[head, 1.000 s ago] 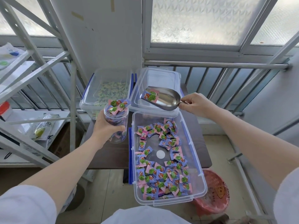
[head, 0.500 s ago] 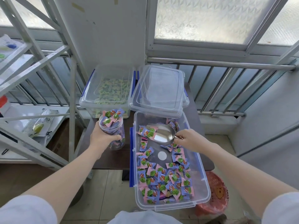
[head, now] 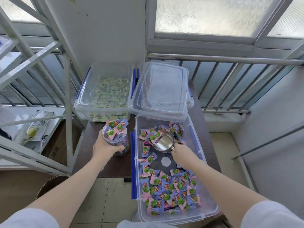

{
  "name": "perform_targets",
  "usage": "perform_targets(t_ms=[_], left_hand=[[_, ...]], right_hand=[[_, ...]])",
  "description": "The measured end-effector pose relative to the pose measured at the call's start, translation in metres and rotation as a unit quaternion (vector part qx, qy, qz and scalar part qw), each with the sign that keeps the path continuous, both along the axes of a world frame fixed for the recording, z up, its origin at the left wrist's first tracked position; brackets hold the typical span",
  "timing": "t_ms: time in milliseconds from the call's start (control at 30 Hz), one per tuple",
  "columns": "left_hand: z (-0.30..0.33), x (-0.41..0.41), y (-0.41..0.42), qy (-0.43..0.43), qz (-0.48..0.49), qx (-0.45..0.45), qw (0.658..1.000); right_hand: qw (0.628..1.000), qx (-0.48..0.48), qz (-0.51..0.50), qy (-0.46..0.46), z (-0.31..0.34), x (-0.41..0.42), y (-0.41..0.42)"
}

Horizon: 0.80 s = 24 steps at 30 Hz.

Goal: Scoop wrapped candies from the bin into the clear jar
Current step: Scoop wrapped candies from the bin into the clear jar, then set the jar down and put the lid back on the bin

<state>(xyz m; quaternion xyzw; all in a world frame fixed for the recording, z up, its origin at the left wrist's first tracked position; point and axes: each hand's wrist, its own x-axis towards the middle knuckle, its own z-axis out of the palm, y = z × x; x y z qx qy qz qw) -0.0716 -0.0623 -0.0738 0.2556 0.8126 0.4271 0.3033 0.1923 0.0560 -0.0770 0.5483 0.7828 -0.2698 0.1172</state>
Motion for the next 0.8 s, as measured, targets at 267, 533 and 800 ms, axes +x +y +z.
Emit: perform_targets(t_ms=[267, 533, 800], left_hand=[[-0.002, 0.0, 0.004, -0.026, -0.025, 0.021, 0.999], [0.002, -0.006, 0.002, -0.04, -0.063, 0.02, 0.997], [0.011, -0.032, -0.005, -0.037, 0.017, 0.013, 0.999]], right_hand=[[0.996, -0.081, 0.026, 0.0, -0.01, -0.008, 0.002], [0.954, -0.063, -0.224, 0.187, 0.03, -0.013, 0.038], [0.703, -0.212, -0.461, 0.499, 0.059, -0.032, 0.072]])
